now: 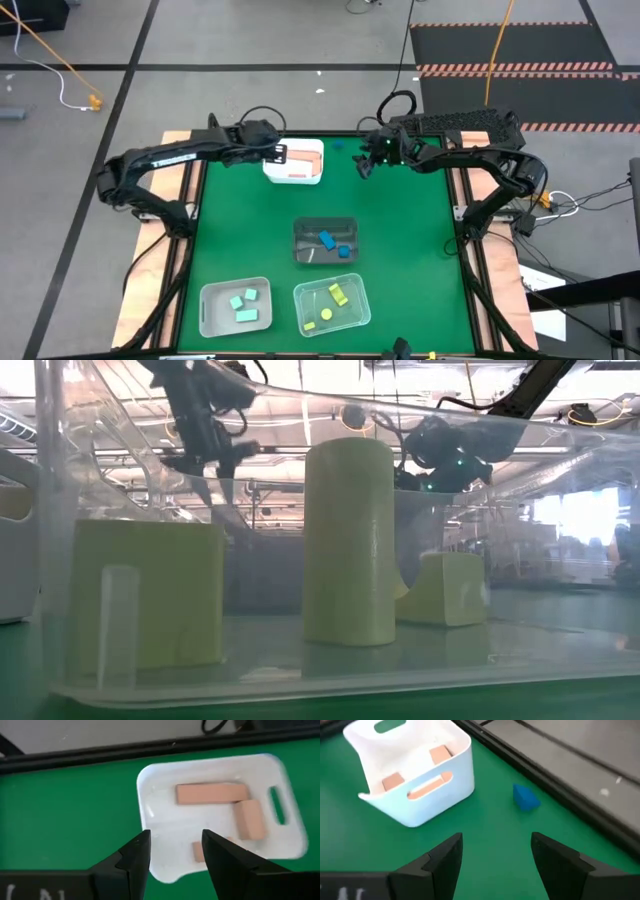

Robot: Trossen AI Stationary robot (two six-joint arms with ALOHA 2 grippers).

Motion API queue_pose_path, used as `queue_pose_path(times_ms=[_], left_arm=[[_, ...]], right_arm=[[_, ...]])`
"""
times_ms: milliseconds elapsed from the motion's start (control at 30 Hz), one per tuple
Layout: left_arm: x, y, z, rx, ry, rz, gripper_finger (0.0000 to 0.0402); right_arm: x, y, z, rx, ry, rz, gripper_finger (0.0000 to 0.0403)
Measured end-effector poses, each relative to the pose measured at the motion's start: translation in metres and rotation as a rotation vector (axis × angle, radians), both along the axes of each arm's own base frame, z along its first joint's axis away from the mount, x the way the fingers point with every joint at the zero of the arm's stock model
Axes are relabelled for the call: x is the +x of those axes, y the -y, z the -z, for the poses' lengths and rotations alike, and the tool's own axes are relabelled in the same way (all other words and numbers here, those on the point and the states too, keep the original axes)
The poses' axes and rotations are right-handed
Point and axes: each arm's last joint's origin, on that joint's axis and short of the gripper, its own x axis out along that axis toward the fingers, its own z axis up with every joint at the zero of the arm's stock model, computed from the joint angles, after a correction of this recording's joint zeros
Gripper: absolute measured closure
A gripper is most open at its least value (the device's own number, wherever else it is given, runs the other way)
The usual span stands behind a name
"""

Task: Sort & place blocks by color
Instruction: Put the blue block into the black bin

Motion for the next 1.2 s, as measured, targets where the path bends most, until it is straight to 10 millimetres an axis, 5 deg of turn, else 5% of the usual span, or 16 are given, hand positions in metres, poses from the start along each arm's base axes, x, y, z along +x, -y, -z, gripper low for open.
queue_pose_path(times_ms=[333,700,1200], left_arm=[[-0.018,0.004,-0.039,0.158,0.156,0.015,0.0237],[-0.007,-0.013,-0.058,0.319,0.365,-0.004,0.0243],[-0.009,-0.021,-0.063,0.350,0.407,-0.034,0.0243]], right_arm=[[-0.002,0.007,-0.004,0.051,0.080,0.073,0.0178],[-0.024,0.041,-0.001,0.019,0.125,0.057,0.0109],[0.027,0.094,0.028,0.006,-0.038,-0.181,0.0098]])
